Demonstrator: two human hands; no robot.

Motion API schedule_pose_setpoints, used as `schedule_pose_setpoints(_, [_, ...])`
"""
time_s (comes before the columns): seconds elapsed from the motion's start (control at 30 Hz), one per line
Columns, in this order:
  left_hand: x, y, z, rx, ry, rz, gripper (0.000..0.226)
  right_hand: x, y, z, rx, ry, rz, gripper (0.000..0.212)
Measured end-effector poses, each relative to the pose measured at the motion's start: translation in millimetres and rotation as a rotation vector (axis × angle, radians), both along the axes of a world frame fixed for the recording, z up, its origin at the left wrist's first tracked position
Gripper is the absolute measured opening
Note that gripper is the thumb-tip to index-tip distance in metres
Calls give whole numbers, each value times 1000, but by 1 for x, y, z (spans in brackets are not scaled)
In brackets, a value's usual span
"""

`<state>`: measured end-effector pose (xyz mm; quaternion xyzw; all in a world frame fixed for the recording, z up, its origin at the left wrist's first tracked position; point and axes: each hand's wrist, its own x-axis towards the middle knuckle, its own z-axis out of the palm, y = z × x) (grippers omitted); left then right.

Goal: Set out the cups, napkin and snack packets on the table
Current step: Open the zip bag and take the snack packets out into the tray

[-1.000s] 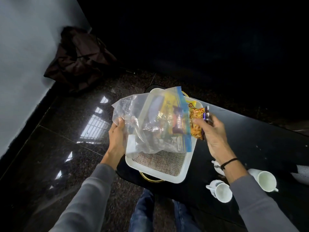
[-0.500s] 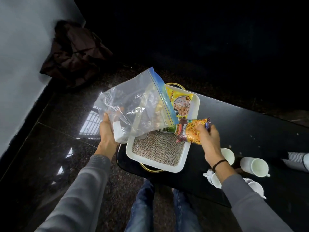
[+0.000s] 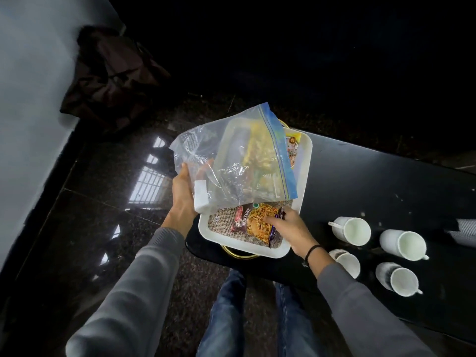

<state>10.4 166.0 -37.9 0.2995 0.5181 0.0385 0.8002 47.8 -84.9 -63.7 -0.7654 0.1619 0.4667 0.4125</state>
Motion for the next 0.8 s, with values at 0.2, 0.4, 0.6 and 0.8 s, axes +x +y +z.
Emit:
schedule_pose_setpoints(0.2, [-1, -12, -5, -9, -19, -95, 55, 16, -11, 19, -150, -297, 63, 28])
schedule_pose_setpoints(0.4, [9, -22, -5, -90, -64, -131, 53, 44, -26, 36, -124, -329, -15, 13])
schedule_pose_setpoints(0.6, [26, -31, 13, 139, 20, -370, 59, 80, -26, 70, 478, 102, -603, 79])
schedule_pose_setpoints(0.8, [52, -49, 42, 700, 28, -398, 29, 95, -29, 89, 558, -80, -341, 62])
